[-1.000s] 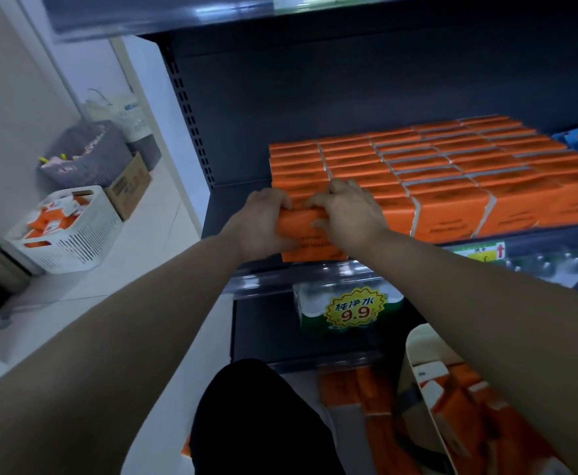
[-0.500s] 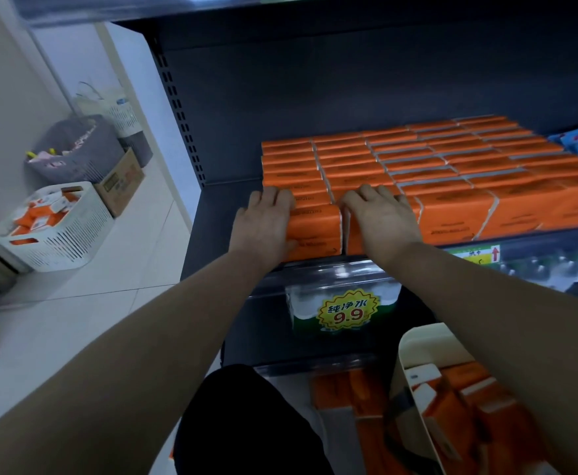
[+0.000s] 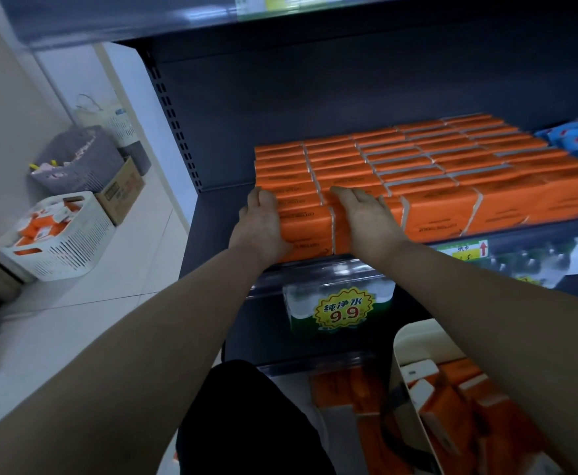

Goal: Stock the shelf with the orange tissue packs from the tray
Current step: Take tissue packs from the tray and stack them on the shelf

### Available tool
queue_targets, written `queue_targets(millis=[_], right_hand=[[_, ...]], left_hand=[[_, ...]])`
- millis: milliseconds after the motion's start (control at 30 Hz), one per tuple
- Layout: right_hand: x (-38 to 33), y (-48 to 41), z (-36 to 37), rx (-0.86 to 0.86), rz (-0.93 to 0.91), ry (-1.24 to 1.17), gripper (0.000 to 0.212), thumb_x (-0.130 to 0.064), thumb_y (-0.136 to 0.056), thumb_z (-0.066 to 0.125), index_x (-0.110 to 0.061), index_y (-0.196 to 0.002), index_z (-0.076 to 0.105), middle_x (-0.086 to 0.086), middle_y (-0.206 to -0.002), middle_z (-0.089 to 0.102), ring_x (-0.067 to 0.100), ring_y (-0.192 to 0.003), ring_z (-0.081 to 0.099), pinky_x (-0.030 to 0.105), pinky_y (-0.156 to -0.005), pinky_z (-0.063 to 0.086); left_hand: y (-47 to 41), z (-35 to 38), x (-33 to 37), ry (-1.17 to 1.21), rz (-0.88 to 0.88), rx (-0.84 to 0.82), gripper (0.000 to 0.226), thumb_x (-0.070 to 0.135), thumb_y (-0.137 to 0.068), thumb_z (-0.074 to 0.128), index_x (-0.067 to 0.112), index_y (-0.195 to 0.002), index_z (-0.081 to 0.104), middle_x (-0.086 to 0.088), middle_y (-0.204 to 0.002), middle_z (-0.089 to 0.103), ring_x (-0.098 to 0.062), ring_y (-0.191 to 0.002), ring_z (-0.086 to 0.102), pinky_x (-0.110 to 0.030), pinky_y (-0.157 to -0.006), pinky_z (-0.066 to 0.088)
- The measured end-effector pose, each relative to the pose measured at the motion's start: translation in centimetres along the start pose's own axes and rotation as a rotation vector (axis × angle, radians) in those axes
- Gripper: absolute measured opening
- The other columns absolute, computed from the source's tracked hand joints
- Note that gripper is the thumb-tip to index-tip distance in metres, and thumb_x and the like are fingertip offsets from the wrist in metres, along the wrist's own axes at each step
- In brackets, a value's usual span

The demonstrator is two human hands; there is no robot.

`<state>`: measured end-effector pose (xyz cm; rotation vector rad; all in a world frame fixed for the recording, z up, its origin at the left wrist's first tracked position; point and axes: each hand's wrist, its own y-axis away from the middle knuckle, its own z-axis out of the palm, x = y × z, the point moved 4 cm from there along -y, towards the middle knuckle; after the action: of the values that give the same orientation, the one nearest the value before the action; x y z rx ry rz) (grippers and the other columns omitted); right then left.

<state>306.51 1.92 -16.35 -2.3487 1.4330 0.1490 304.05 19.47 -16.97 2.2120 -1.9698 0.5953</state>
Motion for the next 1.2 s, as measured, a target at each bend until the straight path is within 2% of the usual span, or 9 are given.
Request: queue_targets(millis=[67, 200, 333, 533, 633, 800, 967, 1067, 1200], right_hand=[[0.0, 0.2, -0.4, 0.017, -0.028, 0.019, 0.091, 0.011, -0.071, 0.062, -0.02, -0.148, 0.024, 0.007, -0.146, 0.036, 0.027, -0.136, 0.033, 0.047, -0.118, 0.015], [-0.1, 1.2, -1.6, 0.04, -0.076, 0.118, 0.082, -0.001, -0.073, 0.066, -0.021, -0.145, 0.033, 0.004, -0.144, 0.038, 0.024, -0.136, 0.032, 0.045, -0.117, 0.016], [0.6, 3.1, -2.4, 0.014, -0.074, 0.184, 0.077, 0.002, -0.072, 0.062, -0.02, -0.142, 0.037, 0.004, -0.142, 0.04, 0.025, -0.134, 0.033, 0.047, -0.116, 0.019], [2.7, 7.5, -3.8, 0.0, -0.049, 0.175, 0.069, 0.001, -0.078, 0.06, -0.018, -0.141, 0.039, 0.005, -0.142, 0.04, 0.025, -0.135, 0.032, 0.041, -0.109, 0.027], [5.0, 10.6, -4.1, -0.036, -0.013, 0.18, 0.062, -0.008, -0.08, 0.062, -0.018, -0.138, 0.043, 0.003, -0.141, 0.041, 0.025, -0.131, 0.036, 0.039, -0.105, 0.029], [10.5, 15.9, -4.0, -0.099, 0.092, 0.219, 0.055, -0.012, -0.086, 0.058, -0.021, -0.138, 0.043, 0.003, -0.143, 0.039, 0.025, -0.133, 0.034, 0.037, -0.103, 0.029], [17.2, 21.3, -3.3, -0.204, 0.25, 0.254, 0.054, -0.009, -0.089, 0.055, -0.024, -0.139, 0.041, 0.001, -0.147, 0.034, 0.023, -0.135, 0.03, 0.038, -0.106, 0.027], [20.9, 24.1, -2.2, -0.24, 0.34, 0.249, 0.054, -0.009, -0.088, 0.056, -0.025, -0.138, 0.043, 0.001, -0.148, 0.033, 0.023, -0.136, 0.03, 0.04, -0.107, 0.028], [25.2, 27.1, 0.1, -0.3, 0.402, 0.235, 0.049, -0.013, -0.087, 0.056, -0.028, -0.133, 0.047, 0.0, -0.144, 0.037, 0.022, -0.132, 0.035, 0.036, -0.104, 0.031]], left_hand=[[0.3, -0.4, 0.4, -0.048, 0.031, 0.008, 0.086, 0.033, -0.067, 0.082, 0.012, -0.133, 0.03, -0.008, -0.144, 0.026, -0.029, -0.127, 0.034, -0.046, -0.099, 0.043], [1.0, -1.3, 1.9, -0.129, 0.124, 0.056, 0.078, 0.031, -0.072, 0.079, 0.015, -0.134, 0.034, -0.005, -0.141, 0.033, -0.026, -0.127, 0.034, -0.042, -0.1, 0.042], [2.0, -1.8, 3.7, -0.17, 0.157, 0.067, 0.074, 0.031, -0.075, 0.077, 0.017, -0.136, 0.036, -0.004, -0.137, 0.039, -0.024, -0.125, 0.035, -0.04, -0.099, 0.042], [4.6, -1.1, 7.6, -0.211, 0.279, 0.043, 0.058, 0.026, -0.08, 0.073, 0.017, -0.131, 0.047, -0.004, -0.134, 0.046, -0.025, -0.125, 0.037, -0.038, -0.099, 0.042], [6.5, 1.0, 10.3, -0.19, 0.361, -0.013, 0.05, 0.023, -0.084, 0.069, 0.016, -0.129, 0.049, -0.004, -0.134, 0.049, -0.026, -0.128, 0.038, -0.036, -0.101, 0.04], [9.0, 5.8, 14.8, -0.202, 0.466, -0.118, 0.045, 0.023, -0.084, 0.066, 0.015, -0.126, 0.052, -0.006, -0.129, 0.051, -0.026, -0.12, 0.041, -0.038, -0.096, 0.041], [10.9, 11.6, 19.1, -0.186, 0.539, -0.289, 0.044, 0.024, -0.086, 0.064, 0.016, -0.128, 0.051, -0.005, -0.131, 0.05, -0.025, -0.122, 0.041, -0.041, -0.094, 0.044], [11.6, 15.4, 21.0, -0.195, 0.555, -0.377, 0.044, 0.026, -0.088, 0.063, 0.017, -0.129, 0.05, -0.005, -0.129, 0.051, -0.023, -0.119, 0.043, -0.041, -0.091, 0.046], [12.6, 20.8, 22.5, -0.179, 0.534, -0.486, 0.045, 0.022, -0.088, 0.062, 0.017, -0.131, 0.049, -0.005, -0.13, 0.051, -0.023, -0.12, 0.043, -0.039, -0.092, 0.046]])
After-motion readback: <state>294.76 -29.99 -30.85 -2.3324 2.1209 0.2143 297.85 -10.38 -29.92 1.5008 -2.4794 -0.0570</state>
